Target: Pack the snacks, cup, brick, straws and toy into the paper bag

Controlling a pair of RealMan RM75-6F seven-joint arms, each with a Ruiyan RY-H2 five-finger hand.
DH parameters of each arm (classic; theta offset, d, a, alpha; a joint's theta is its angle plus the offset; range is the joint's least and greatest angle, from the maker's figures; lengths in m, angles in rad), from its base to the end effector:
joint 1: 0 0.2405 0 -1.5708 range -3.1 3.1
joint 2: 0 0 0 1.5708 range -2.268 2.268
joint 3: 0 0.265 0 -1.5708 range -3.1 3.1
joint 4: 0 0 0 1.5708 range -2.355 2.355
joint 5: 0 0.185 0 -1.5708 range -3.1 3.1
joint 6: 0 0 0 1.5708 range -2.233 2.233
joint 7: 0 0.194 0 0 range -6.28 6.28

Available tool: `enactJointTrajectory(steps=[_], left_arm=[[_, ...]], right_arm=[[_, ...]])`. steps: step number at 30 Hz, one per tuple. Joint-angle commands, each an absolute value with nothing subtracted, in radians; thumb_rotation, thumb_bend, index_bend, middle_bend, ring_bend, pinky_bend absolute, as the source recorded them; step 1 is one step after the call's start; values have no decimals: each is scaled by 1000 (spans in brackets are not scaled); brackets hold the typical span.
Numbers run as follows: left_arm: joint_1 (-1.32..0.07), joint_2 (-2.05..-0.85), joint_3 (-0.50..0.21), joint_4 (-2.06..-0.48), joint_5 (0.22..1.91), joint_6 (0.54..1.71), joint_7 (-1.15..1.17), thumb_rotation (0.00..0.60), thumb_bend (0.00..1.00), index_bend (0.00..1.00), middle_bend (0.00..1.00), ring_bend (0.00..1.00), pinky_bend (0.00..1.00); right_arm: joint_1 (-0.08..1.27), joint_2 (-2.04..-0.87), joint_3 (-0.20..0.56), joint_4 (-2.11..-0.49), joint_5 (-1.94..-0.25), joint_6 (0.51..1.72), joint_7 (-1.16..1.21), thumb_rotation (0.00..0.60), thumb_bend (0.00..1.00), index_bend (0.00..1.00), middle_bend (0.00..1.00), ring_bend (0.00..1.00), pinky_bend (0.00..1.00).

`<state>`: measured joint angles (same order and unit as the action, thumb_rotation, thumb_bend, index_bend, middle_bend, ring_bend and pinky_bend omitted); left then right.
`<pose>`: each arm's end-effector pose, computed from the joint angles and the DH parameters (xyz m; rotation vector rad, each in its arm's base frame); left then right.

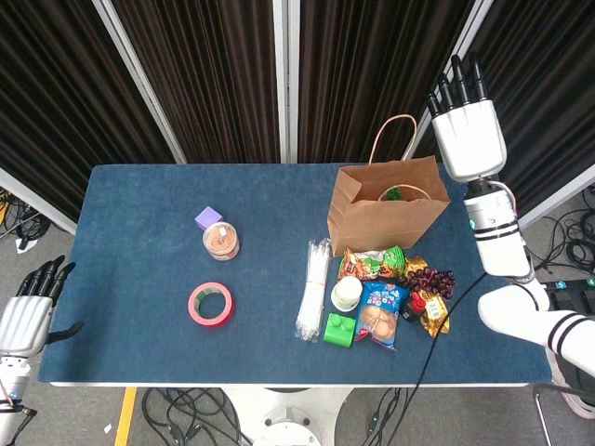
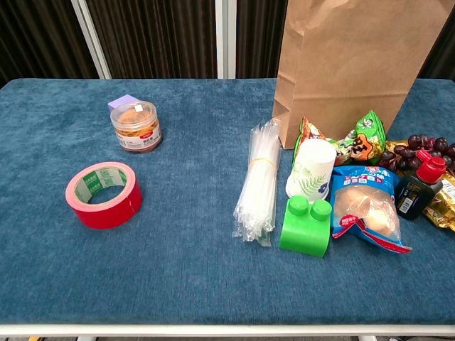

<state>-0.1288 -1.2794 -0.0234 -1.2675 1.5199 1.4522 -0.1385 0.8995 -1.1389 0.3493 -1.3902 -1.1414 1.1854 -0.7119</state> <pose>-0.3487 0.2437 0.1542 -1.4467 -0.8762 -0.8726 -0.0770 -0.4761 0.2474 1.4209 0.0137 0.7761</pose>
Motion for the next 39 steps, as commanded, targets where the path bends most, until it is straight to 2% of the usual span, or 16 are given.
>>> enactJointTrajectory(steps=[1,4,7,10,14,19,24,27,32,39], left_arm=[[-129,-1276,-20,-1281,1526,1456,-126,600,184,114,105,9,136],[-129,-1273,-19,-1301,1533,1462,-109,600,183,114,105,9,136],[-129,-1271,-17,-1320,1540,1468,-92,600,184,114,105,9,137],[-128,-1265,-12,-1336,1547,1469,-74,600,183,114,105,9,136],[-128,-1260,-10,-1359,1553,1472,-53,600,183,114,105,9,136],[-127,-1265,-5,-1376,1560,1475,-31,600,183,114,105,9,136],[-121,-1270,-1,-1372,1563,1483,-25,600,184,114,105,9,137],[-119,-1266,-4,-1369,1558,1486,-28,600,183,114,105,9,136],[-117,-1267,-4,-1360,1550,1482,-36,600,183,114,105,9,137],[-115,-1277,1,-1336,1549,1473,-52,600,183,114,105,9,136]], right_arm=[[821,-1003,385,-1578,-1130,1253,-674,600,0,258,242,80,58],[738,-900,390,-1753,-1071,1256,-593,600,0,257,244,115,122],[637,-811,355,-1877,-1074,1253,-471,600,0,258,244,121,142],[535,-768,292,-1921,-1152,1275,-345,600,0,258,244,121,144],[418,-785,194,-1903,-1282,1308,-163,600,0,258,261,154,181],[350,-932,105,-1762,-1350,1290,12,600,0,258,272,193,253],[350,-1158,86,-1525,-1312,1214,153,600,0,230,272,194,263],[369,-1253,81,-1409,-1298,1154,166,600,0,205,269,194,265],[405,-1348,86,-1307,-1300,1085,184,600,0,192,247,178,266],[434,-1413,106,-1254,-1306,1067,151,600,0,192,248,188,267]])
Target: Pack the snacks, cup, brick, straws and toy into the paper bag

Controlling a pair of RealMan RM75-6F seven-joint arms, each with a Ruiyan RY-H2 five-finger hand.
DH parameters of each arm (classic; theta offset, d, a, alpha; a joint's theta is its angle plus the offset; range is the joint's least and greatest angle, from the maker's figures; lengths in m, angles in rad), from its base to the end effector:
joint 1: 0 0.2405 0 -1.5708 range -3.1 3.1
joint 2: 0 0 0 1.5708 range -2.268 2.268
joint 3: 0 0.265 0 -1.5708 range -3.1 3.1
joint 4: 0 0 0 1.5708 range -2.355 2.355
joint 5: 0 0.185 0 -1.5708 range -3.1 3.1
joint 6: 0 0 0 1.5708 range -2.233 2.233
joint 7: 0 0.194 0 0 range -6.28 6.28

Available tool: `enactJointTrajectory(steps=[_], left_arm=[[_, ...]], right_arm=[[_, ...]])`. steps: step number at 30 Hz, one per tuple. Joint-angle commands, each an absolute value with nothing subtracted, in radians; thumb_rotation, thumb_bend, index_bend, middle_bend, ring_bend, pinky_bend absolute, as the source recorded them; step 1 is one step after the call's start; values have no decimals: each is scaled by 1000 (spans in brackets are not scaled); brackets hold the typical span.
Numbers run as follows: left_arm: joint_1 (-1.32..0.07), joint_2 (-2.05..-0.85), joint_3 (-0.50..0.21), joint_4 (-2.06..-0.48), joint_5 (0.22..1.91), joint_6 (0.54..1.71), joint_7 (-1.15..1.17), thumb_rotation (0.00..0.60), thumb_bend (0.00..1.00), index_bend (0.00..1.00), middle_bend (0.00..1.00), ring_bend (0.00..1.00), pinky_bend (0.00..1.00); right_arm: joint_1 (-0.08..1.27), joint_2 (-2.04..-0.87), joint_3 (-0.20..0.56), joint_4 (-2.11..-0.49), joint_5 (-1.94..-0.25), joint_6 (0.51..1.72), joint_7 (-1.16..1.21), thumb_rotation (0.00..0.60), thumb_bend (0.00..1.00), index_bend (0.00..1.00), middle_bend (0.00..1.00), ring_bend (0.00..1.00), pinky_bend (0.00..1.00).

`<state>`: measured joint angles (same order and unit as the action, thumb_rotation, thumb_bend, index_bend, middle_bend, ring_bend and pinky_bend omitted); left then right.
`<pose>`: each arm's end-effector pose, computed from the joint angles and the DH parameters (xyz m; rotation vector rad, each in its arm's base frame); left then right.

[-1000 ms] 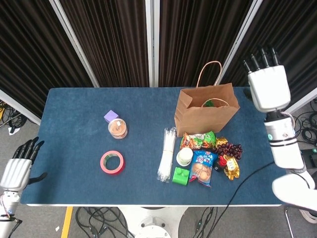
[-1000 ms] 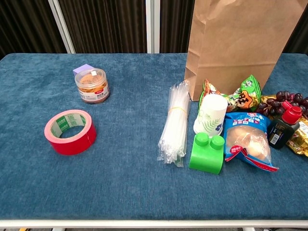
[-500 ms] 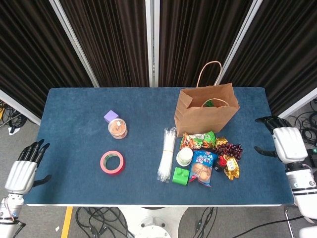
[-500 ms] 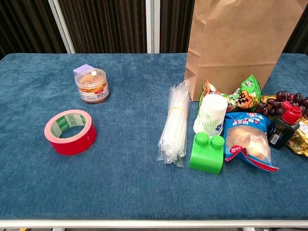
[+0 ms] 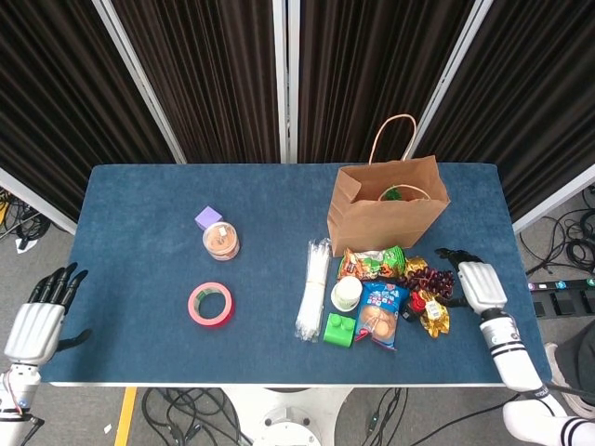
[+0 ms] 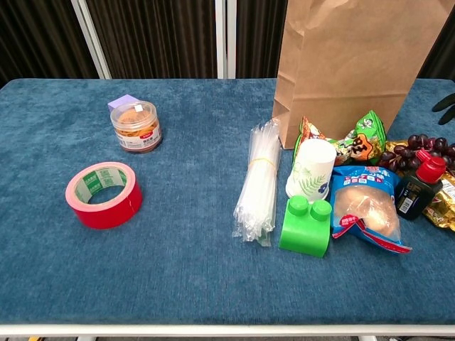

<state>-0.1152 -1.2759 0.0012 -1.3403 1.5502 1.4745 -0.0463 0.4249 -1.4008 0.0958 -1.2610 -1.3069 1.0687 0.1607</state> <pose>-0.3347 0.2328 0.1431 -1.4902 -0.8547 -0.8600 -0.3110 -0.3465 0.0755 1.5205 -1.1519 0.8873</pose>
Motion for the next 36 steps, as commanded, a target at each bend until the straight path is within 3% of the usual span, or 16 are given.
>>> enactJointTrajectory(steps=[1,15,22,25,36], left_arm=[[-115,-1277,1,-1332,1549,1473,-56,600,184,114,105,9,136],[-115,-1281,0,-1303,1544,1466,-97,600,184,114,105,9,136],[-114,-1284,0,-1290,1541,1464,-113,600,183,114,105,9,137],[-113,-1286,1,-1284,1541,1462,-117,600,183,114,105,9,136],[-114,-1292,0,-1279,1542,1462,-121,600,183,114,105,9,136]], right_arm=[[437,-1417,112,-1253,-1304,1068,143,600,0,192,248,189,267],[471,-1473,129,-1247,-1260,1005,51,600,0,218,281,221,280],[477,-1505,150,-1234,-1217,1000,5,600,98,509,487,409,466],[477,-1515,159,-1231,-1205,1005,-5,600,134,581,537,459,529],[470,-1490,183,-1284,-1204,1058,-47,600,230,700,626,539,638]])
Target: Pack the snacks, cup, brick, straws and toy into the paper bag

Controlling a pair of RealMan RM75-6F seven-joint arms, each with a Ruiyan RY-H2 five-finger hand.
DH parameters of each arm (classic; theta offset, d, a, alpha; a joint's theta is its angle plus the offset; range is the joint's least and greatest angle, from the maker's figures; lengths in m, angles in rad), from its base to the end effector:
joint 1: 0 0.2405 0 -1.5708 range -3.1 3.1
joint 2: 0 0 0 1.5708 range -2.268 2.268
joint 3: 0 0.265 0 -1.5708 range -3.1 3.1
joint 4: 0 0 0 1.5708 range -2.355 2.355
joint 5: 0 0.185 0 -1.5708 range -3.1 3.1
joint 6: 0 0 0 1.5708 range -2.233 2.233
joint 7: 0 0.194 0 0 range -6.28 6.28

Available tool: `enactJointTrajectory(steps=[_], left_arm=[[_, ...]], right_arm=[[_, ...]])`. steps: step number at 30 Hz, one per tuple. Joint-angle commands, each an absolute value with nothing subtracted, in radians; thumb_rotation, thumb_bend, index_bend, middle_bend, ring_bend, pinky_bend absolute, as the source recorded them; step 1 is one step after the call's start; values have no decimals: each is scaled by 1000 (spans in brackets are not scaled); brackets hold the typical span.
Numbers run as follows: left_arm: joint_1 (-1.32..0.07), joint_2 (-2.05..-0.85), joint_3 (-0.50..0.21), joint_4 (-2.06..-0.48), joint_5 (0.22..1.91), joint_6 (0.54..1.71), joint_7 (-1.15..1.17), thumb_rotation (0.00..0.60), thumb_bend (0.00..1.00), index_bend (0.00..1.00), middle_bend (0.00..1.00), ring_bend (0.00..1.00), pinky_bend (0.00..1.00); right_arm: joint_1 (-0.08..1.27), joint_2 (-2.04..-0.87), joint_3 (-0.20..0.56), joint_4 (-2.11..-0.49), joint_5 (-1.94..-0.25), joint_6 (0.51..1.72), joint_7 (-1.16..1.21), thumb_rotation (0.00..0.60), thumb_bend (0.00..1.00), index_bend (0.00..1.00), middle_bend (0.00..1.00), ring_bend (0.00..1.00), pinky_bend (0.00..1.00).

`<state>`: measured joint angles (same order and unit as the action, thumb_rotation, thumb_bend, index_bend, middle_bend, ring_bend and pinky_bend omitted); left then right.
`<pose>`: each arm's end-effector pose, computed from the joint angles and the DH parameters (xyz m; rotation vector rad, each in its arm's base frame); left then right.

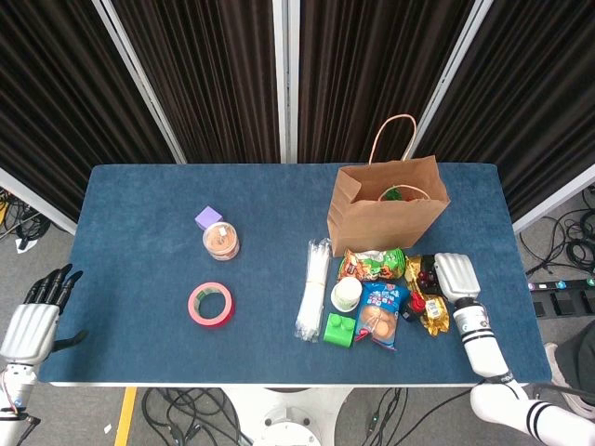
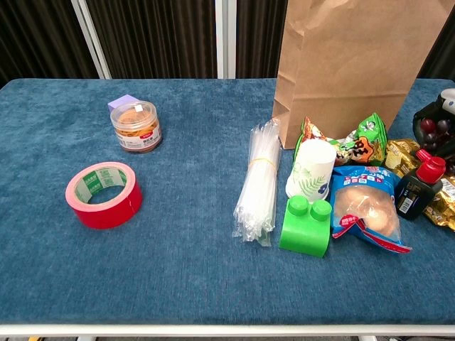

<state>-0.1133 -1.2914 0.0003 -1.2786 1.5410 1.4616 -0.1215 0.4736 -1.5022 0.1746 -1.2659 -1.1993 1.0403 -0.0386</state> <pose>-0.3469 0.2334 0.1433 -1.4717 -0.8923 -0.8661 -0.2857 -0.3681 0.0480 1.5049 -1.1122 0.8682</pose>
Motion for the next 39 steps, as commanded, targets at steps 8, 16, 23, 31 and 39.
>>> enactJointTrajectory(steps=[8,16,23,31,39], left_arm=[[-116,-1294,4,-1285,1550,1462,-117,600,183,114,105,9,137],[-118,-1291,2,-1287,1547,1459,-120,600,183,114,105,9,137],[-118,-1294,4,-1288,1552,1461,-122,600,183,114,105,9,136],[-121,-1290,0,-1293,1555,1466,-126,600,183,114,105,9,137],[-129,-1284,-2,-1313,1562,1464,-118,600,183,114,105,9,136]], right_arm=[[461,-1466,191,-1310,-1182,1066,-68,600,308,758,668,582,694],[460,-1455,199,-1338,-1212,1113,-90,600,401,849,740,656,790],[449,-1384,216,-1454,-1233,1175,-148,600,457,907,791,709,858],[443,-1229,259,-1722,-1234,1230,-256,600,458,916,798,715,864],[458,-970,403,-2115,-1176,1303,-397,600,461,921,804,721,867]])
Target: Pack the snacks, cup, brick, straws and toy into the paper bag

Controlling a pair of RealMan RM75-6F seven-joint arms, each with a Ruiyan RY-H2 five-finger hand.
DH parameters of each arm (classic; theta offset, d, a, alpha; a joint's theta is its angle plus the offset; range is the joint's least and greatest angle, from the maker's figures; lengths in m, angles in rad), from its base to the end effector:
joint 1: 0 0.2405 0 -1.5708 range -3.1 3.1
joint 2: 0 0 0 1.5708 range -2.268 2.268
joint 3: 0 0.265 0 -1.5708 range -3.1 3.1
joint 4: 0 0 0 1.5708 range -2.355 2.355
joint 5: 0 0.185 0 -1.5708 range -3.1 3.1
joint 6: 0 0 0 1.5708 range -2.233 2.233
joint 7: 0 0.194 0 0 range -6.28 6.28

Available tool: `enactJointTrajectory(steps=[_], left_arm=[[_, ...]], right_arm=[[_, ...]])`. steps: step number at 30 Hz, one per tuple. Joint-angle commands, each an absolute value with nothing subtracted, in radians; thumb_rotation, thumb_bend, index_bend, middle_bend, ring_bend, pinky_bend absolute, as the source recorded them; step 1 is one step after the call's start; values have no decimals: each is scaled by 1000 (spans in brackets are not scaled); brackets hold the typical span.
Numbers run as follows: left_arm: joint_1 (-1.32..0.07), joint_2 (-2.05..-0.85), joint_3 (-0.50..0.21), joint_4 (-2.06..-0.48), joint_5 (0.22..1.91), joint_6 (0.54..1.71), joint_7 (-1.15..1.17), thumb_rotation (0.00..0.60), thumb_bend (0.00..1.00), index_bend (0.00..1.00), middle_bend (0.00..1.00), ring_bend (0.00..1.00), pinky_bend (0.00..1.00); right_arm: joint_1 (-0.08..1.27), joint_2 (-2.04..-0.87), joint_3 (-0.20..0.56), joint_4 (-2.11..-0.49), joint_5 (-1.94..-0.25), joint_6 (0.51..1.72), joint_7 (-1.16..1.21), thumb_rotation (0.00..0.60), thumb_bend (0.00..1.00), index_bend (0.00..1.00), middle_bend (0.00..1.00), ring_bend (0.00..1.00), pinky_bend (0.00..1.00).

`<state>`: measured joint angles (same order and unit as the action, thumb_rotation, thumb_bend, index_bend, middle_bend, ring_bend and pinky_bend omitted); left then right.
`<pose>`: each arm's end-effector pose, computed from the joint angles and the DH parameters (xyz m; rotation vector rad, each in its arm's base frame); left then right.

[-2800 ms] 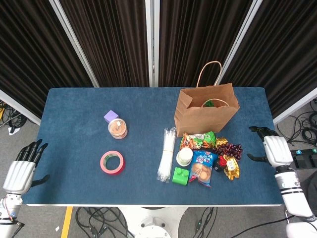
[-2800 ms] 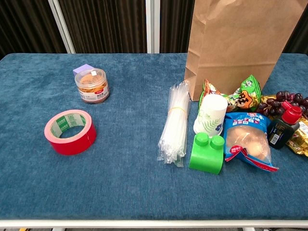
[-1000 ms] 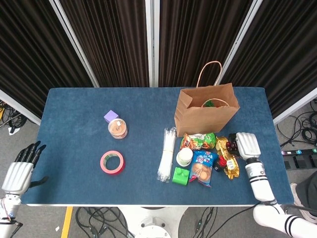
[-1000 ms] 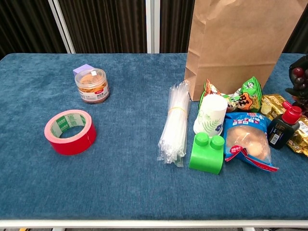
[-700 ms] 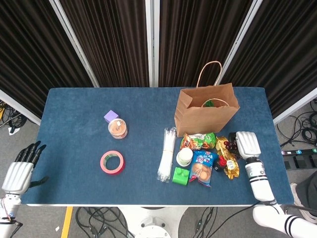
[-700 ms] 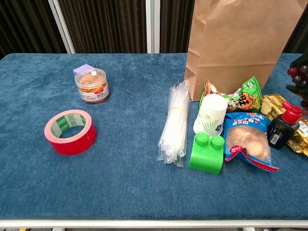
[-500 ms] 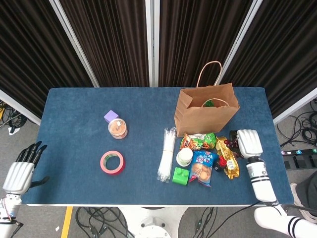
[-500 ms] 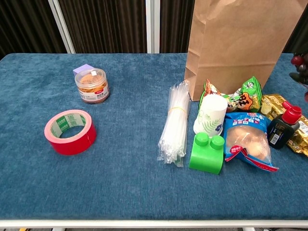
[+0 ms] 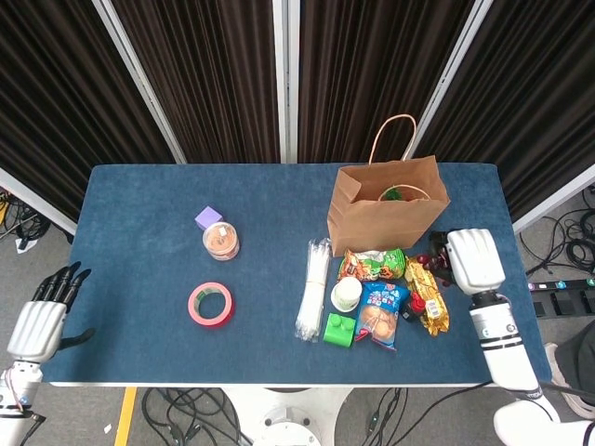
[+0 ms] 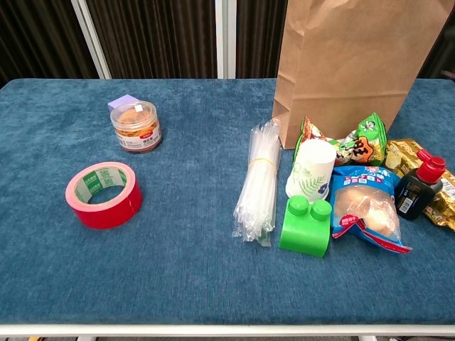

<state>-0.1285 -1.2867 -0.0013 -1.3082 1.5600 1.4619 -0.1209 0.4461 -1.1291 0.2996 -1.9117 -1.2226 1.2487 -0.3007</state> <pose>-0.3355 0.2380 0.1401 -1.4918 -0.8941 -0.9046 -0.1673 -0.3460 0.1713 1.4911 -0.8574 1.1178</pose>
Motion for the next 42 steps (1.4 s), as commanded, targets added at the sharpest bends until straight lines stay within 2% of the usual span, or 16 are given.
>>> enactJointTrajectory(steps=[1,7,12,20,26,32,38,42], left_arm=[[-131,-1283,-2,-1317,1565,1465,-117,600,183,114,105,9,136],[-137,-1277,2,-1336,1568,1455,-97,600,184,114,105,9,136],[-139,-1270,-3,-1350,1559,1450,-83,600,184,114,105,9,137],[-141,-1264,-5,-1346,1540,1433,-81,600,183,114,105,9,137],[-135,-1254,-6,-1327,1530,1434,-100,600,183,114,105,9,137],[-130,-1251,-8,-1294,1522,1435,-129,600,184,114,105,9,137],[-129,-1260,-9,-1266,1513,1426,-154,600,183,114,105,9,137],[-131,-1269,-6,-1252,1517,1422,-160,600,183,114,105,9,137]], right_arm=[[465,-946,428,-2142,-1157,1312,-412,600,462,922,805,722,868],[559,-866,571,-2197,-1001,1343,-497,600,460,927,810,726,871],[699,-932,613,-2054,-904,1348,-599,600,458,929,810,726,871],[875,-1138,561,-1762,-882,1324,-666,600,457,931,809,726,871],[942,-1288,497,-1532,-908,1296,-647,600,457,931,806,726,871],[982,-1414,473,-1328,-902,1243,-570,600,455,932,802,726,871],[1004,-1486,463,-1200,-904,1198,-514,600,428,935,798,726,871],[1002,-1504,458,-1179,-886,1165,-504,600,402,923,784,724,869]])
